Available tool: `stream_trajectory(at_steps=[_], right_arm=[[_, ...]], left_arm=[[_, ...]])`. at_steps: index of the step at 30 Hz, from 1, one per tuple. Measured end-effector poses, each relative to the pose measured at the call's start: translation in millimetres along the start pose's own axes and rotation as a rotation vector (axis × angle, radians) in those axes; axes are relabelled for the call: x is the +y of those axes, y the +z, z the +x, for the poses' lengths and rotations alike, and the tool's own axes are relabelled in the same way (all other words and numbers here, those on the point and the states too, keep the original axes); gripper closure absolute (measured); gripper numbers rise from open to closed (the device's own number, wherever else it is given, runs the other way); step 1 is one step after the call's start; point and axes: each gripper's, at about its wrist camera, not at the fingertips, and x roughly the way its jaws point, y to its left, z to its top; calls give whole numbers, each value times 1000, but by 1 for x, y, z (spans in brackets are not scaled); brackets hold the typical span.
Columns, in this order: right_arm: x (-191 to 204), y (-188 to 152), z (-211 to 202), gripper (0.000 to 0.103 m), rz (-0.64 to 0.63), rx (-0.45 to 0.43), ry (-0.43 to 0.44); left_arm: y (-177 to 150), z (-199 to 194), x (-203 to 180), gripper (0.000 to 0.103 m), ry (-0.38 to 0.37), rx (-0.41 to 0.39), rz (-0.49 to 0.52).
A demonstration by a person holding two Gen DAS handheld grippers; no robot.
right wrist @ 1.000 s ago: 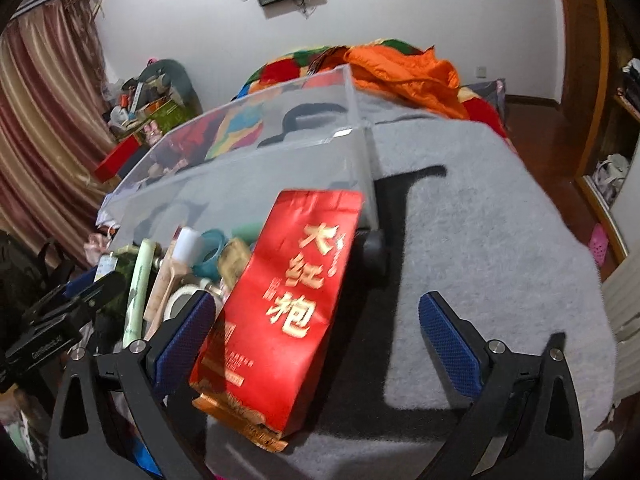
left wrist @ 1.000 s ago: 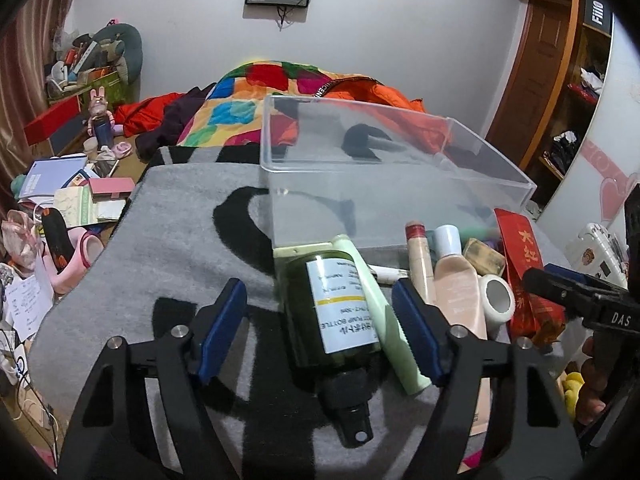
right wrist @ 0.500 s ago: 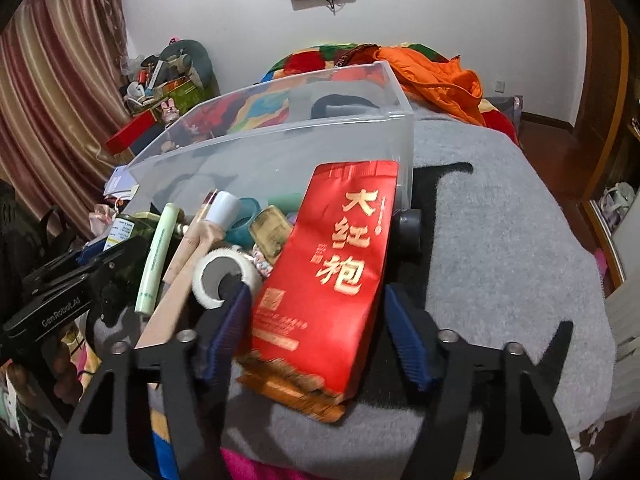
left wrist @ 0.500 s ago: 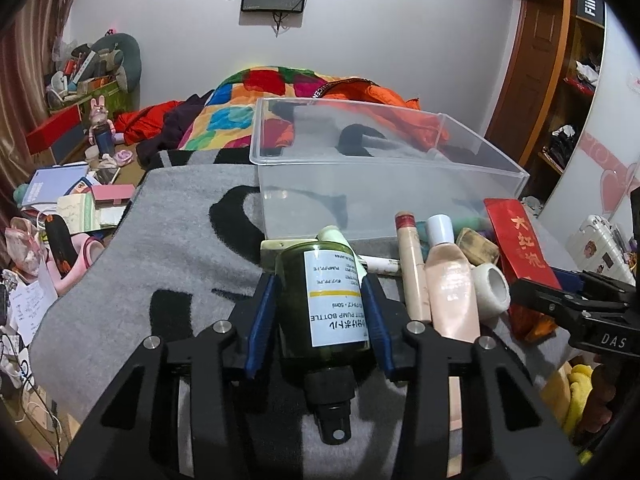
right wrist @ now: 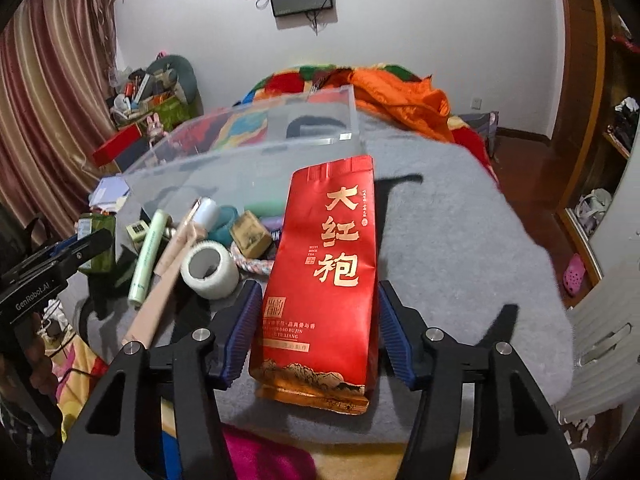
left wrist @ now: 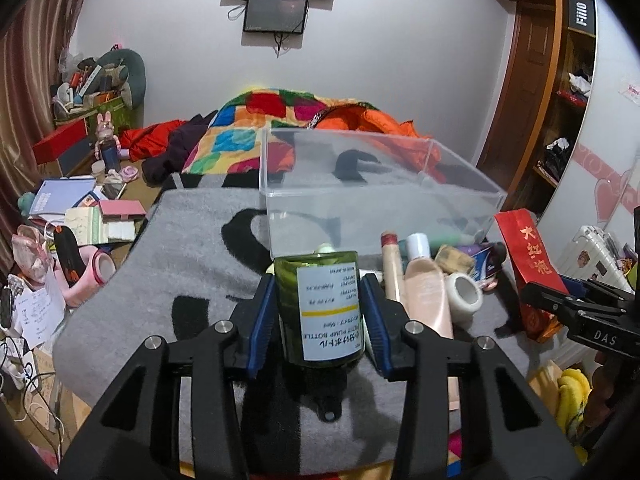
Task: Organize objects
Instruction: 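Grasp the red tea bag with the right tool while the left tool grasps the green bottle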
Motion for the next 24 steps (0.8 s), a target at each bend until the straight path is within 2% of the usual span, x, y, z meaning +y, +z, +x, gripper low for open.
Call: stream_trajectory(at_steps=[9,24], right_arm=[[0,20,-19,49,-8,-86,11],[8,83,-18,49,-42,-179,54]], left_arm=[[15,-14,-1,62,-18,-49,-16],[63,-25,-11,62,-55,-142,14]])
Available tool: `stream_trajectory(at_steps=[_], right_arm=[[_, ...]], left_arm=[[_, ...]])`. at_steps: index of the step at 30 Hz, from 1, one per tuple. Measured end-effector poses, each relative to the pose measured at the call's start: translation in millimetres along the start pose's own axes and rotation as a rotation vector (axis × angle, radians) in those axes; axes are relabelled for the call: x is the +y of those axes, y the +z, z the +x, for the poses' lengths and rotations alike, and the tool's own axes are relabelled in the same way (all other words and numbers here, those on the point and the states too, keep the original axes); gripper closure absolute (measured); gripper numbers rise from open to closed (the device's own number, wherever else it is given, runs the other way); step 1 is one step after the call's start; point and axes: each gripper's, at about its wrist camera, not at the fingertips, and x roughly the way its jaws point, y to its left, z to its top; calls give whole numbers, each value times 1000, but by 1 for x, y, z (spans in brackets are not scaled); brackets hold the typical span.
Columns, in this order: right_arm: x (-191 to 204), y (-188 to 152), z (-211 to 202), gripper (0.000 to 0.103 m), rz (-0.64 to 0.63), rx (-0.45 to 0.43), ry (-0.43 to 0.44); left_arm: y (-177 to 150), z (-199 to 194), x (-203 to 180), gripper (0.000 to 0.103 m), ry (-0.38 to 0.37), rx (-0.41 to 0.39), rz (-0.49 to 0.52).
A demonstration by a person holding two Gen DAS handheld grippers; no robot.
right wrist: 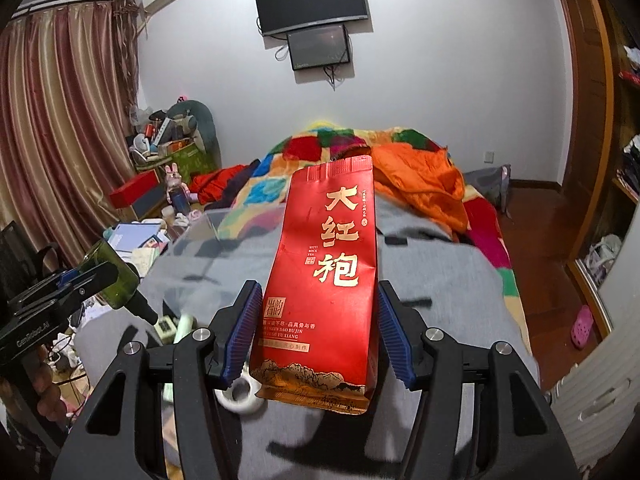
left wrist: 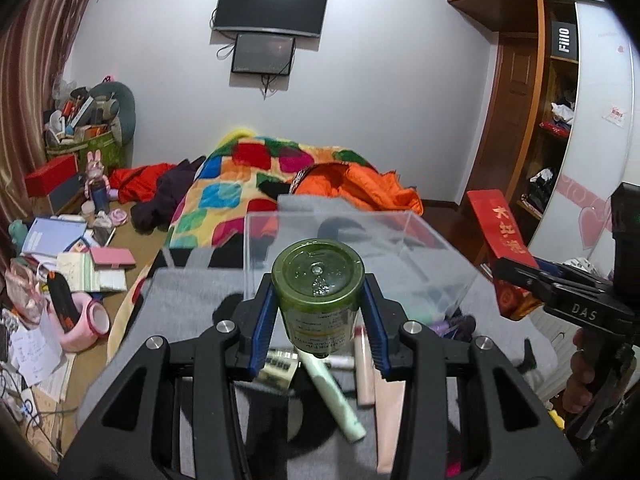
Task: Organize objects
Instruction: 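Grasp the red tea bag with the right tool while the left tool grasps the green bottle, then drop the red tea bag into the clear box with the right tool while the left drops the bottle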
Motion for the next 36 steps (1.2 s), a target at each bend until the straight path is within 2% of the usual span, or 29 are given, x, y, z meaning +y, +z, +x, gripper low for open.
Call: stream_trajectory(at_steps=[6,10,15,21,29,36], right_arm=[[3,22,11,49,-6,-24,13],[4,37,22,49,-12,-32,20],[5,48,43,49,-13,-14,16],[6,47,81,49,-7,58,8],[10,38,120,49,-30,149,-6],[16,28,137,49,-70,213,1]], left_arm=[[24,13,-6,62,-11,-25,15],[37,30,-5,62,22,-36,40],[46,61,2,62,52,-7,34],[41,94,8,62,99,46,53],[24,119,2,62,172,95,114],[12,137,-10,62,128,162,141]])
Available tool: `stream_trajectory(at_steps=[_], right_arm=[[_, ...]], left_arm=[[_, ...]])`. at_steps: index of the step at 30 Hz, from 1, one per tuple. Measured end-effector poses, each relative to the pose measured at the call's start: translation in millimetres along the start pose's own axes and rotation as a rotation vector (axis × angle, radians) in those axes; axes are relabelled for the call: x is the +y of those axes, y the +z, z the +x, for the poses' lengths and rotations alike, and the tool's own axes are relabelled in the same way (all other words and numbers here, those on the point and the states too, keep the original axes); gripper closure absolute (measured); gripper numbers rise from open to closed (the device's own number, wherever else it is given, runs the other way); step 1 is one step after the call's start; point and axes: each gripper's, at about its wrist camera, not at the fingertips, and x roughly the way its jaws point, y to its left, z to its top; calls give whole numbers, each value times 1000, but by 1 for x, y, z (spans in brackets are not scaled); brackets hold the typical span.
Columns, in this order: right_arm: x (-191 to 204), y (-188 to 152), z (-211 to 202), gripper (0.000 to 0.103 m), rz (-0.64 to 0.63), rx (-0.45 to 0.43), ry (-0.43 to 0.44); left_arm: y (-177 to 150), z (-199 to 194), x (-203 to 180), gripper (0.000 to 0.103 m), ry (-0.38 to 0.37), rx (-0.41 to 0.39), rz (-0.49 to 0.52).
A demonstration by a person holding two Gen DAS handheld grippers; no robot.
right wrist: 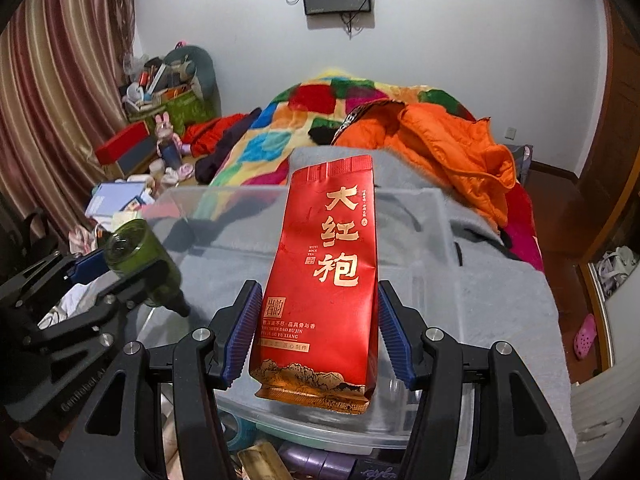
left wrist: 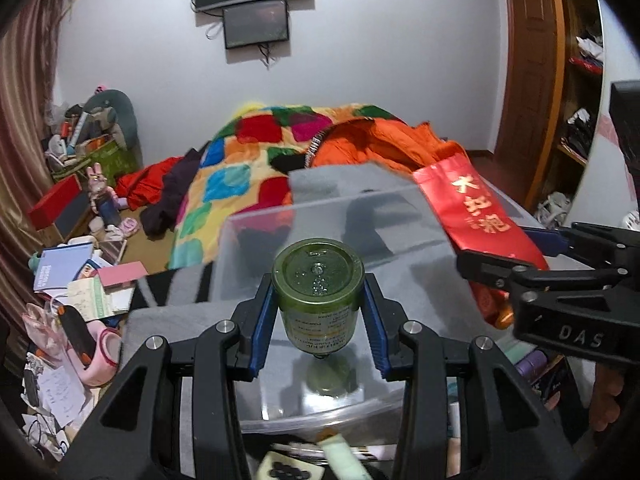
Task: Organize objects
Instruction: 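Drop the red tea bag into the clear box with the right tool while the left drops the bottle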
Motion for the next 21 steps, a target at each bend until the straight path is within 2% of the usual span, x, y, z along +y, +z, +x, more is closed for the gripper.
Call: stream_trajectory(at_steps=[4,10,16,21], right_arm=[[3,-3,5,49,-17,20,-13],[5,-4,5,48,-34,28,-23],[-2,-4,1,48,-8,42,5],[-1,-5,-10,45,-6,30,6]], left_arm=[[-1,2,-7,62,-19,8,5],[-2,2,-7,53,-87,40,-15],[-3,-4,-4,35,-136,48,-42],[-2,-18,-5,24,-138,25,-33]])
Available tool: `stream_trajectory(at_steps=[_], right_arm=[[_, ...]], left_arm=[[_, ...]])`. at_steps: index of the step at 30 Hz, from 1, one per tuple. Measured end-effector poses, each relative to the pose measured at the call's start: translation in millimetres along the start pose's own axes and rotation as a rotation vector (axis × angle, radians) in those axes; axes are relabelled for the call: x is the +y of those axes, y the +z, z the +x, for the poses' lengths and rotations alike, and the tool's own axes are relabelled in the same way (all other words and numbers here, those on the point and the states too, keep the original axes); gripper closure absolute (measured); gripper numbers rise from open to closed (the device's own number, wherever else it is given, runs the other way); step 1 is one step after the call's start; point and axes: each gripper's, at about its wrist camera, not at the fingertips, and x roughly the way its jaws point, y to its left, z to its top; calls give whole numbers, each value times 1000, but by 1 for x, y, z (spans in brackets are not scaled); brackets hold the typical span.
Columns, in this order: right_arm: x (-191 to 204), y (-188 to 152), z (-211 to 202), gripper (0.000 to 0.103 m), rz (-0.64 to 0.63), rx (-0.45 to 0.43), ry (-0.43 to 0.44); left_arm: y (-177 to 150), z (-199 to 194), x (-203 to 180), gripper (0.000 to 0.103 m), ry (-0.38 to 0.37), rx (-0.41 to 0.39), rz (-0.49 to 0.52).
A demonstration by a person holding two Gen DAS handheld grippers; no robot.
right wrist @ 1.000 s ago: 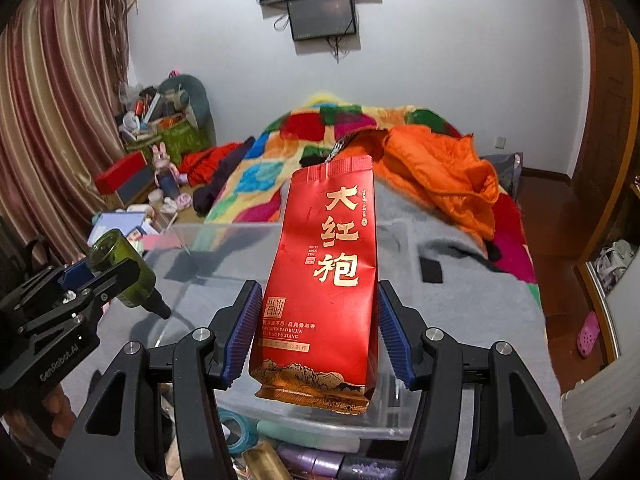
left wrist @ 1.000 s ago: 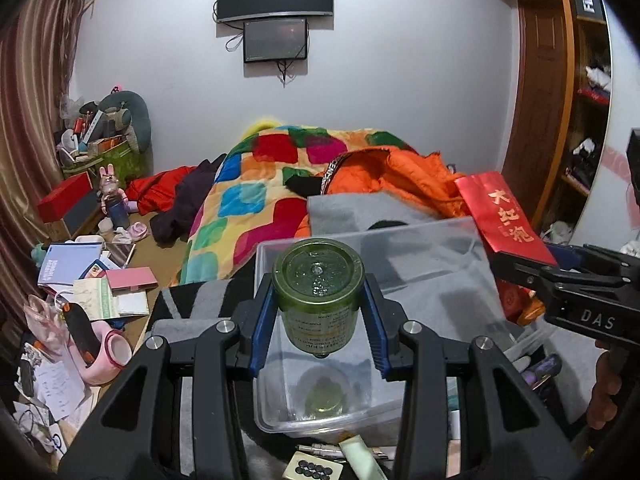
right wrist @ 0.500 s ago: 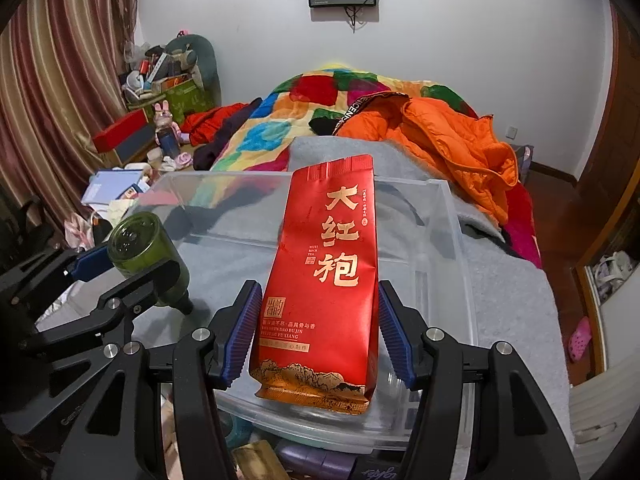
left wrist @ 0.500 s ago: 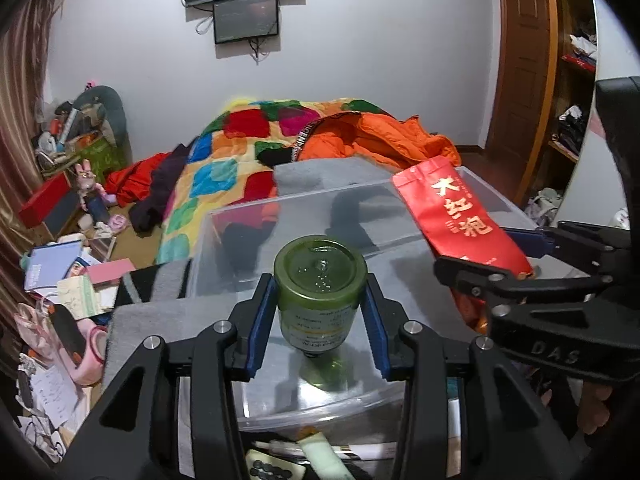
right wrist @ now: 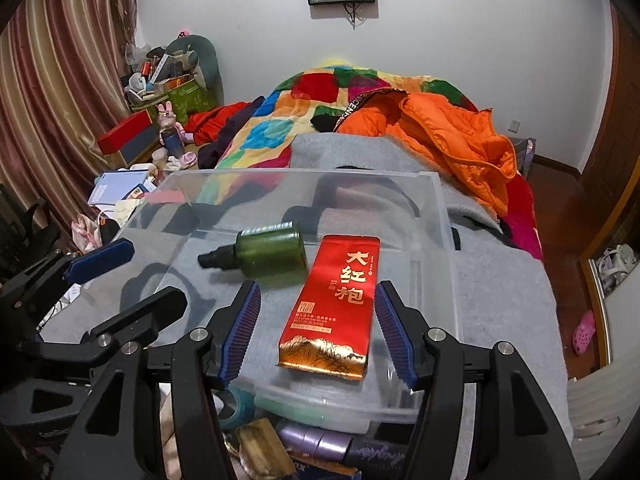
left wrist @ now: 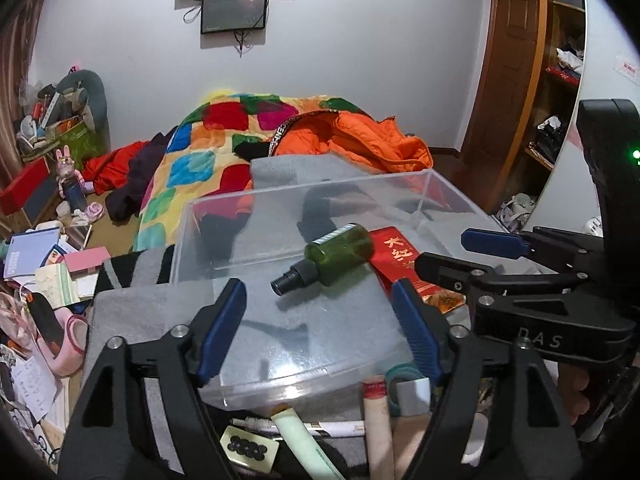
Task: Organize objects
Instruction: 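Drop the red tea bag into the clear box with the right tool while the left drops the bottle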
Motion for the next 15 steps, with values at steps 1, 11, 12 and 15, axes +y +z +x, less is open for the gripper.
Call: stream_trajectory(at_steps=[1,11,12,15], right_arm=[[1,-1,-4,43,-2,-7,-1],[8,-16,-55,21,-16,-116,-42],[9,-19,-60,20,-17,-124,-44],[13,-27,-69,20,-18,-130,-47]], left_arm=[[0,-4,0,20,0,-5,-2],[-6,-43,7,7,10,-49,-14],[-8,-47,10,7,8,-50,-15],[-16,-54,20,7,3,-35,-29]])
